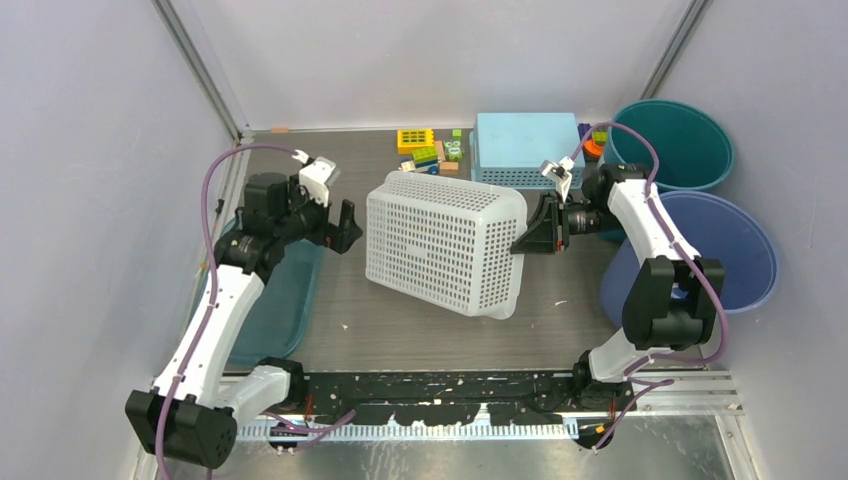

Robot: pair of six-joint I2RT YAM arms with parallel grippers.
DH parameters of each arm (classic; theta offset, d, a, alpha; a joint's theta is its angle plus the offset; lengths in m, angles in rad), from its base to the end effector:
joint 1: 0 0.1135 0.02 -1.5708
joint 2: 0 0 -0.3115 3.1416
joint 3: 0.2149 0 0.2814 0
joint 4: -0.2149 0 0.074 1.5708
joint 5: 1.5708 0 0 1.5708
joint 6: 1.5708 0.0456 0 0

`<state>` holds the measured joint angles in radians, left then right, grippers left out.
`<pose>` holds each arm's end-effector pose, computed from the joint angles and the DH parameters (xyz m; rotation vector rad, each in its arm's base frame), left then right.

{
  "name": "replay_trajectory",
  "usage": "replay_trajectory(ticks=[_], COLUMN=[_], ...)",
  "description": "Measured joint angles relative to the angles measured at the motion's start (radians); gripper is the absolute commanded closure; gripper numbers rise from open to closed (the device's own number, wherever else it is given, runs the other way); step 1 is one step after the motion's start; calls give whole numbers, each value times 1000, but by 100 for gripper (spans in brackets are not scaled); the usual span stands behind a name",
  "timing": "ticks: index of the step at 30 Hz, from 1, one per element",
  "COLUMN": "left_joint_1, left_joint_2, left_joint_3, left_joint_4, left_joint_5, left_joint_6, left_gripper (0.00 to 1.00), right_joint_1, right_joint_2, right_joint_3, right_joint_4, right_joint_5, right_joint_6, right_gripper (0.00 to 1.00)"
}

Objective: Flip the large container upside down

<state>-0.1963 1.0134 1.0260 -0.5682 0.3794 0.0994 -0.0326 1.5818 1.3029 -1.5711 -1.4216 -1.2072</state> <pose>0.2206 -0.0611 0.3799 0.5323 2.0482 -0.4602 0.2833 0.0359 0.3293 -0.9080 1.8013 1.5667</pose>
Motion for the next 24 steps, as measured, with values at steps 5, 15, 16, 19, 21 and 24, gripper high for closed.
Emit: replay_trajectory(ticks=[5, 15, 16, 19, 21, 24], left_joint_1=[-8, -72, -79, -96, -105, -113], left_joint_2=[53, 146, 155, 174, 180, 182], left_joint_3=[48, 66, 66, 66, 66, 66], left_joint_4=[32, 66, 67, 70, 71, 71], left_joint_5=[34, -4, -10, -21, -26, -29], left_joint_6=[-31, -35, -35, -35, -35, -35], left_gripper=[0, 0, 0, 0, 0, 0], right_joint_1=[0, 0, 0, 0, 0, 0], right_joint_2=[-1, 14, 23, 49, 54, 16], right_joint_3=[0, 0, 0, 0, 0, -48], right_joint_4=[0, 3, 3, 4, 8, 116], right_joint_5=[35, 113, 117, 136, 156, 213], right_joint_6=[-11, -9, -6, 15, 58, 229], right_gripper=[64, 67, 67, 66, 64, 57])
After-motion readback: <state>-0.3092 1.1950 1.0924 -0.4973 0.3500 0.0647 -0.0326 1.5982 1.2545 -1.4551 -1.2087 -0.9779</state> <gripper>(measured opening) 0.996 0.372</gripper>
